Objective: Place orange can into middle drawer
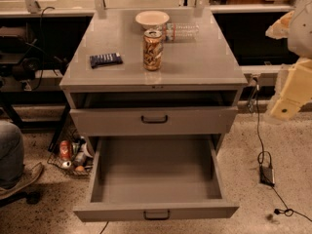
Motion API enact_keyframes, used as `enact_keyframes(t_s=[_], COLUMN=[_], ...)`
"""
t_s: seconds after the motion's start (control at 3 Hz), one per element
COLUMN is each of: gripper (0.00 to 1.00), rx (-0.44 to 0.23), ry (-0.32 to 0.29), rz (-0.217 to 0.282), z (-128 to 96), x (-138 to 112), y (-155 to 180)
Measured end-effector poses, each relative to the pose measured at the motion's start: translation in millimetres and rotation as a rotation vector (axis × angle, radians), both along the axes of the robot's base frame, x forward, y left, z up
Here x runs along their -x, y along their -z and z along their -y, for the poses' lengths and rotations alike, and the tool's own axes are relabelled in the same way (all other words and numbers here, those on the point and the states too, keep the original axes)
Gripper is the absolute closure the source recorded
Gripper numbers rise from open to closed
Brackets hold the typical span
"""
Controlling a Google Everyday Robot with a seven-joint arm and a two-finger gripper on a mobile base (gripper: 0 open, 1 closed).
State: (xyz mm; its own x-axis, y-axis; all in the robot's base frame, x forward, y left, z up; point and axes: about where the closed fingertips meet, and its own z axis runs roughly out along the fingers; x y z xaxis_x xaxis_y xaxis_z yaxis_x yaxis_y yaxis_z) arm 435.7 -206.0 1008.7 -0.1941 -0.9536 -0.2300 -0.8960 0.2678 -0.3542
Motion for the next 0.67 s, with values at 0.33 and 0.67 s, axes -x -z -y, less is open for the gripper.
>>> enact_keyframes(t_s=[0.33, 0.67], gripper=[0.0, 0.0], rx=[0.0, -0.019], ry=[0.0, 0.016], rz=[0.0, 0.014], z=[0.0, -1.1], x=[0.0, -21.5], y=[-0.1, 4.2])
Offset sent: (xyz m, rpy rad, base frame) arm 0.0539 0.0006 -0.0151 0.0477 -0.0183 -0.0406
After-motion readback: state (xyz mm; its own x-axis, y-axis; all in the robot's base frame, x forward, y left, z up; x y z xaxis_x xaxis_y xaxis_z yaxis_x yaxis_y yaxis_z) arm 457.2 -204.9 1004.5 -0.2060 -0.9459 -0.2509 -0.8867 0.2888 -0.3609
